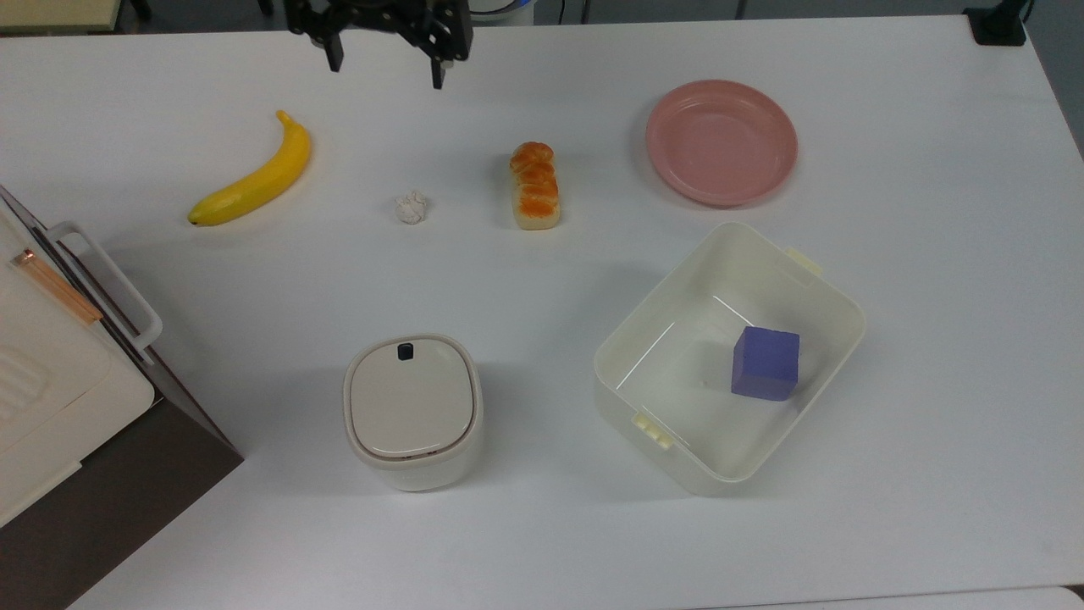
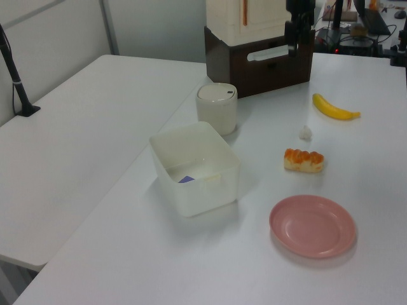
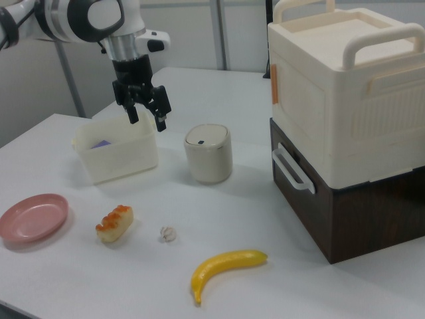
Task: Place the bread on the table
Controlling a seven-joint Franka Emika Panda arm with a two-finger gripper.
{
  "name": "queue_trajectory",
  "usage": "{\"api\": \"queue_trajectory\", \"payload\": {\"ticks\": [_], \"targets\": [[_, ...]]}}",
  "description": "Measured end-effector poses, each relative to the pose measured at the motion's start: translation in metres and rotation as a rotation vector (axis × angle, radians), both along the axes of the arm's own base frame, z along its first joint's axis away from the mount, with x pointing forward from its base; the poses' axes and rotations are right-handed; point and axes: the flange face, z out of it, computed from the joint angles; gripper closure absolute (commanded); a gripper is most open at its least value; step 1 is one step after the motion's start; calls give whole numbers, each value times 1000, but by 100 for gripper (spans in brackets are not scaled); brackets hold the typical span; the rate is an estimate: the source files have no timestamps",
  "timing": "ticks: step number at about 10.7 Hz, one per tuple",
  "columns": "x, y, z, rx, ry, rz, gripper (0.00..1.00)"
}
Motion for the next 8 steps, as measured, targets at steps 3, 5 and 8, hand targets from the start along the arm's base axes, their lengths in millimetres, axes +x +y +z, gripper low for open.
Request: {"api": "queue_trajectory", "payload": {"ticks": [3, 5, 8], "targets": [[-1, 1, 7, 16, -15, 6, 0], [0, 5, 6, 15, -17, 13, 0], [1, 6, 5, 14, -15, 14, 0]]}}
